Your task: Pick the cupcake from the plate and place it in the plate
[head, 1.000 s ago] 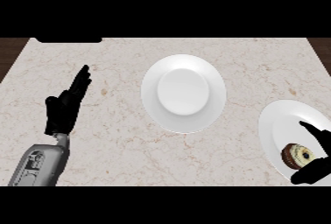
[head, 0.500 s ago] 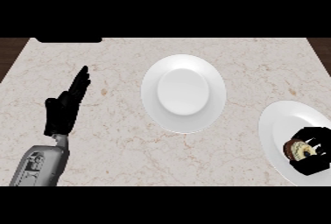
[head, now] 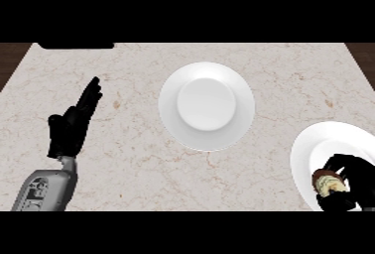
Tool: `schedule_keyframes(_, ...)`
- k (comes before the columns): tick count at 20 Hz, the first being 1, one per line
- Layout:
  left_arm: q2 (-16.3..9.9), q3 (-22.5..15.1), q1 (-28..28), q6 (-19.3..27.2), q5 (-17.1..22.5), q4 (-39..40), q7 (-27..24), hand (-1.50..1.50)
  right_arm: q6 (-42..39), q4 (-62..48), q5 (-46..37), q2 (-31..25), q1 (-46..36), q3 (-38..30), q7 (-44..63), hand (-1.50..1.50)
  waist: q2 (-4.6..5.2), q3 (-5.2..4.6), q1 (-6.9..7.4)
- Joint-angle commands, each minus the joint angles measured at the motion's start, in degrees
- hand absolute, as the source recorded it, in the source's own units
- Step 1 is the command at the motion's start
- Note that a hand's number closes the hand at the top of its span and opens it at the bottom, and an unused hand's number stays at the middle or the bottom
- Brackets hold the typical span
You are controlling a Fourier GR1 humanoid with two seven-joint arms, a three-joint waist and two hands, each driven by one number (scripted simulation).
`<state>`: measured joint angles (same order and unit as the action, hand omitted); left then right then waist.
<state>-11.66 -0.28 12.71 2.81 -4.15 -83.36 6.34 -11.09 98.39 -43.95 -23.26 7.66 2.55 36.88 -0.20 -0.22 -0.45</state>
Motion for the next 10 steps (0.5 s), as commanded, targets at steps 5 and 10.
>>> schedule_keyframes(5,-0.6,1.6,1.3,-0.9,0.7,1.4,0.3,0.0,14.5,12.8,-12.2,3.4,4.4,4.0,-1.0,1.5,0.0,0.22,-0.46)
schedule_keyframes(10,0.7,-0.1,0.5,0.8,-1.2,-1.3,1.3,0.0,17.0,21.8,-14.3,2.2,0.4,3.3,-3.1,1.5,-0.06,0.23,0.14)
